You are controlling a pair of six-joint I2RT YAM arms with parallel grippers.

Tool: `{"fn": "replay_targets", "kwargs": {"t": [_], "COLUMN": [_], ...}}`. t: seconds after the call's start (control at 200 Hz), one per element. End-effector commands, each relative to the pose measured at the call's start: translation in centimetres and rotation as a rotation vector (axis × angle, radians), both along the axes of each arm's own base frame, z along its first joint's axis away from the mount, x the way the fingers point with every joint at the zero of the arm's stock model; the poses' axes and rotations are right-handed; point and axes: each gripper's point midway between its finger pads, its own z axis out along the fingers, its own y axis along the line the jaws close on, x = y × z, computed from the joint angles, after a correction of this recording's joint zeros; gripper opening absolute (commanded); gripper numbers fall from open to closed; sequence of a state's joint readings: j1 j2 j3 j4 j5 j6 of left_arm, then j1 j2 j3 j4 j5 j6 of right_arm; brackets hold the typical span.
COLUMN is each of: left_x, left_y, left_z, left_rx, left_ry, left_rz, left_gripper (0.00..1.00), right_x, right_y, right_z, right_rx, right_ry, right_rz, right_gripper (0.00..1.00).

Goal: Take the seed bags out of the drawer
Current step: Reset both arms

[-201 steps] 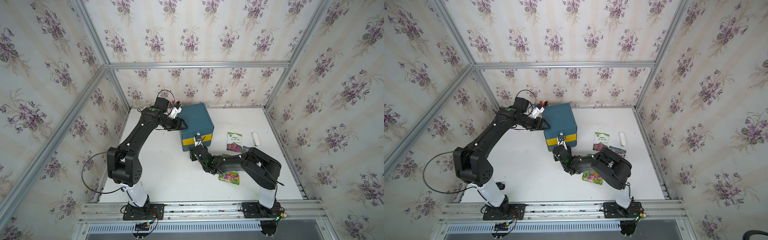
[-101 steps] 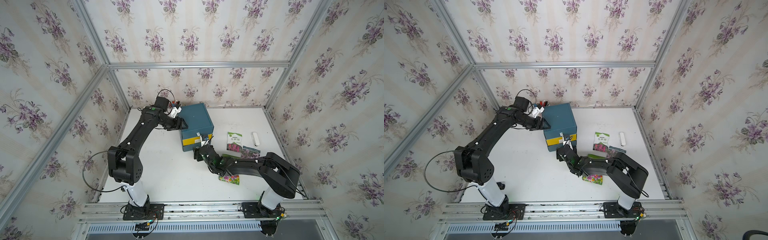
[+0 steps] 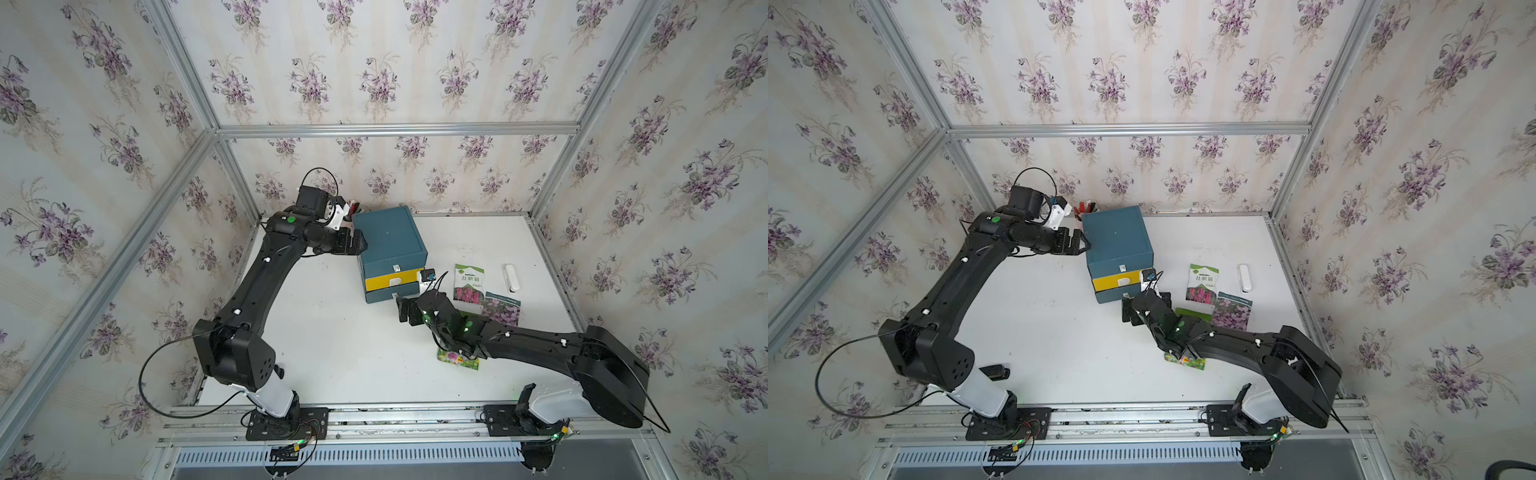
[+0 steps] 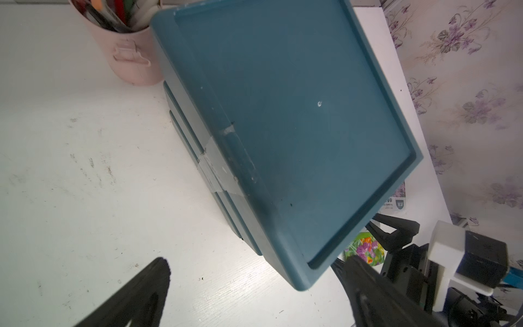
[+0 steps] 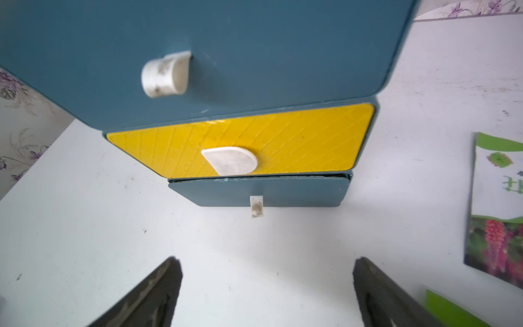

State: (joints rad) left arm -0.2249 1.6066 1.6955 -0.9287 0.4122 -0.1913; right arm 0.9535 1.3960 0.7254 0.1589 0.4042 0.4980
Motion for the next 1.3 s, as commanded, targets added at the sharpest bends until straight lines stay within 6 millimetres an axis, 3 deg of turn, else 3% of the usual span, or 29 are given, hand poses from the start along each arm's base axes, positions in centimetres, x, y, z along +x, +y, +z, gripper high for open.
{"fn": "replay_targets", "kwargs": {"t": [0.0, 0.105, 0.15, 0.17, 0.215, 0.37, 0.425, 0.53, 0.674, 0.809, 0.914, 1.004, 1.294], "left_x": [0.4, -0.3, -0.5, -1.1, -1.4, -1.6, -1.4, -0.7, 0.0, 0.3, 0.1, 0.0, 1.2], "left_y": [1.3, 2.8, 3.4, 3.9, 4.7, 7.3, 8.2, 9.9, 11.8, 13.2, 14.3, 15.0, 15.0], "left_z": [1.5, 1.8, 1.0, 2.0, 1.8, -0.4, -1.5, -3.2, -5.8, -8.4, -10.2, -10.6, -11.0], "left_rx": [0.035, 0.050, 0.057, 0.053, 0.060, 0.105, 0.133, 0.156, 0.224, 0.285, 0.324, 0.338, 0.330], "left_ry": [-0.100, -0.163, -0.170, -0.208, -0.228, -0.238, -0.234, -0.277, -0.395, -0.467, -0.522, -0.599, -0.656], "left_rz": [0.060, 0.108, 0.123, 0.134, 0.154, 0.196, 0.220, 0.280, 0.330, 0.349, 0.366, 0.379, 0.325], "left_gripper": [1.00, 1.00, 1.00, 1.00, 1.00, 1.00, 1.00, 1.00, 1.00, 1.00, 1.00, 1.00, 1.00], "right_x": [-0.2, 0.5, 1.0, 1.2, 1.7, 4.4, 6.0, 7.9, 9.5, 9.3, 10.1, 10.8, 10.7], "right_y": [-1.7, -3.9, -5.0, -5.6, -6.8, -12.3, -15.4, -19.6, -24.4, -25.9, -26.1, -26.3, -27.5], "right_z": [0.2, 1.3, 1.9, 2.2, 2.8, 4.8, 5.2, 5.2, 3.4, 2.6, 1.0, -0.5, -1.4], "right_rx": [0.002, 0.031, 0.034, 0.034, 0.029, -0.010, -0.041, -0.119, -0.181, -0.193, -0.189, -0.188, -0.172], "right_ry": [0.039, 0.048, 0.042, 0.038, 0.027, -0.039, -0.071, -0.112, -0.178, -0.344, -0.354, -0.343, -0.391], "right_rz": [-0.012, -0.022, -0.031, -0.039, -0.054, -0.155, -0.227, -0.297, -0.362, -0.373, -0.371, -0.378, -0.429], "right_gripper": [1.00, 1.00, 1.00, 1.00, 1.00, 1.00, 1.00, 1.00, 1.00, 1.00, 1.00, 1.00, 1.00]}}
